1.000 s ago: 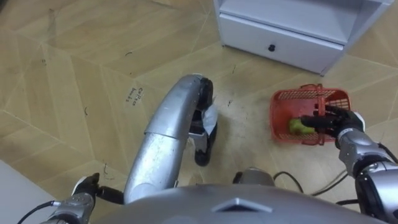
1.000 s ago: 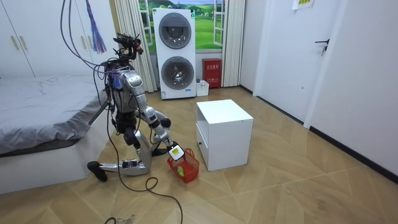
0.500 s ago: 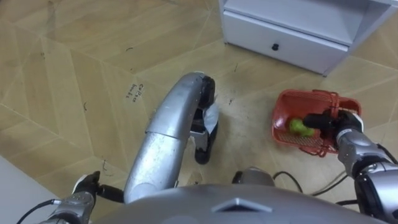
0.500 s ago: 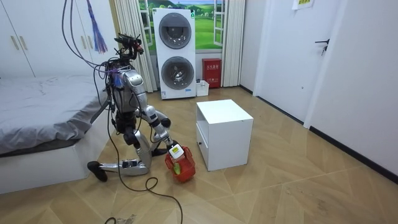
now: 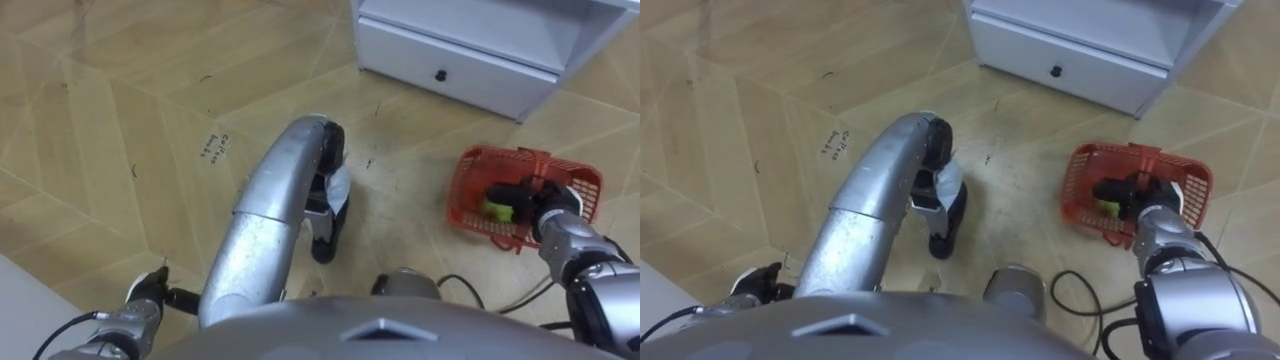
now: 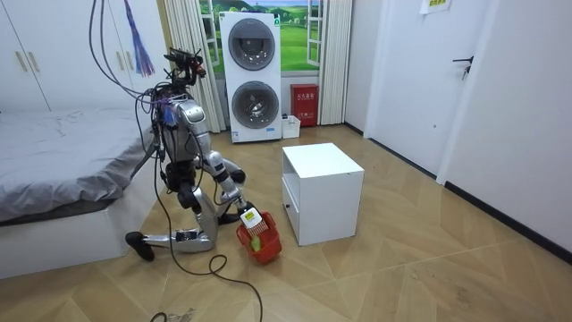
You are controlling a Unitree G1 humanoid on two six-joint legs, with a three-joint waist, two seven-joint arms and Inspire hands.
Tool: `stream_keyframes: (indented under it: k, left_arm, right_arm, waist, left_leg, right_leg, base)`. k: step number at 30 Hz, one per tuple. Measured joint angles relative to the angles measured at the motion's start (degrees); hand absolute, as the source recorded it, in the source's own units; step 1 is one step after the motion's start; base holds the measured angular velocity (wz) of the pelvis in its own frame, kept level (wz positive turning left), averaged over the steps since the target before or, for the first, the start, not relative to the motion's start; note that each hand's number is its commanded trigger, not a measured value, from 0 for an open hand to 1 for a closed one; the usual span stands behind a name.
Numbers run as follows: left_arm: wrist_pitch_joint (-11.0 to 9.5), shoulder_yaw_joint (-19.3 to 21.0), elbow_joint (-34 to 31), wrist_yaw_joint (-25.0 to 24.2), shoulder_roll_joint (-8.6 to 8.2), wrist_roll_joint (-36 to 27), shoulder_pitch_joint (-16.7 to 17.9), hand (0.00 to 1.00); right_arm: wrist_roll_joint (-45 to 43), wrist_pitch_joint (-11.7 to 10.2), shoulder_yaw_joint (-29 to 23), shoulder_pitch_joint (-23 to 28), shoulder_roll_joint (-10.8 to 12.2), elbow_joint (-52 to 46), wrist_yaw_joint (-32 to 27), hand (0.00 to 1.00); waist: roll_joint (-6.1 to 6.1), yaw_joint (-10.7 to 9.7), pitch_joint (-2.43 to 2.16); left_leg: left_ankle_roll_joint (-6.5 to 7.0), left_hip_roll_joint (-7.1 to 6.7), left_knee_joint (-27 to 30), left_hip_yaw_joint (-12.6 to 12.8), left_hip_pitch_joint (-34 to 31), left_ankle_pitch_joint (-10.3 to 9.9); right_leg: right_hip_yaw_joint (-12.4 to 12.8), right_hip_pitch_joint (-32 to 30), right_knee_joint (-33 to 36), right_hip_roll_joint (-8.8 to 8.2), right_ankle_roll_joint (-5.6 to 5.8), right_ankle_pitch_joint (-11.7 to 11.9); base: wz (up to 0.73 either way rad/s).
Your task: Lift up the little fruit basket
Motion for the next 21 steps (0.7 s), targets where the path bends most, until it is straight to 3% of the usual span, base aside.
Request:
stream_keyframes:
  k: [10, 12, 16, 21]
  left_arm:
    - [0.0, 0.1, -0.1, 0.8, 0.0, 0.1, -2.3, 0.0]
    - [0.0, 0.7, -0.1, 0.8, 0.0, 0.1, -2.6, 0.0]
    - [0.2, 0.8, -0.1, 0.9, 0.0, 0.1, -2.3, 0.0]
    - [-0.2, 3.9, -0.2, 2.3, 0.41, 0.1, -2.9, 0.0]
  right_arm:
    - [0.0, 0.0, 1.3, -1.4, 0.2, -2.7, -0.1, 1.0]
    - [0.0, 0.0, 1.2, -1.4, 0.1, -4.1, -0.1, 1.0]
    - [0.0, 0.0, 1.2, -1.4, -0.8, -8.5, -0.6, 1.0]
    - [-0.5, 0.0, 0.8, -1.8, -0.8, -15.3, -1.6, 1.0]
  waist:
    - [-0.85, 0.0, 0.29]
    - [-1.63, -0.2, 0.38]
    - [-1.91, -0.7, 0.51]
    - [-2.05, -2.9, 0.44]
  left_leg:
    - [0.28, 0.54, 1.4, -1.1, -0.3, -0.2]
    - [0.58, 0.56, 1.6, -1.1, -0.1, -0.3]
    - [1.39, 0.74, 2.5, -1.1, 0.4, -1.1]
    - [2.99, 0.79, 3.6, -1.0, 0.4, -2.2]
  right_leg:
    - [0.5, 0.1, 0.5, 1.39, -0.35, -0.2]
    - [0.7, 0.4, 0.6, 1.38, -0.48, -0.2]
    - [2.0, 1.0, 0.8, 1.36, -0.66, -0.3]
    - [2.8, 1.2, 0.5, 1.28, -0.73, -0.4]
  base:
    - [-0.05]
    - [-0.05]
    - [-0.18]
    - [-0.09]
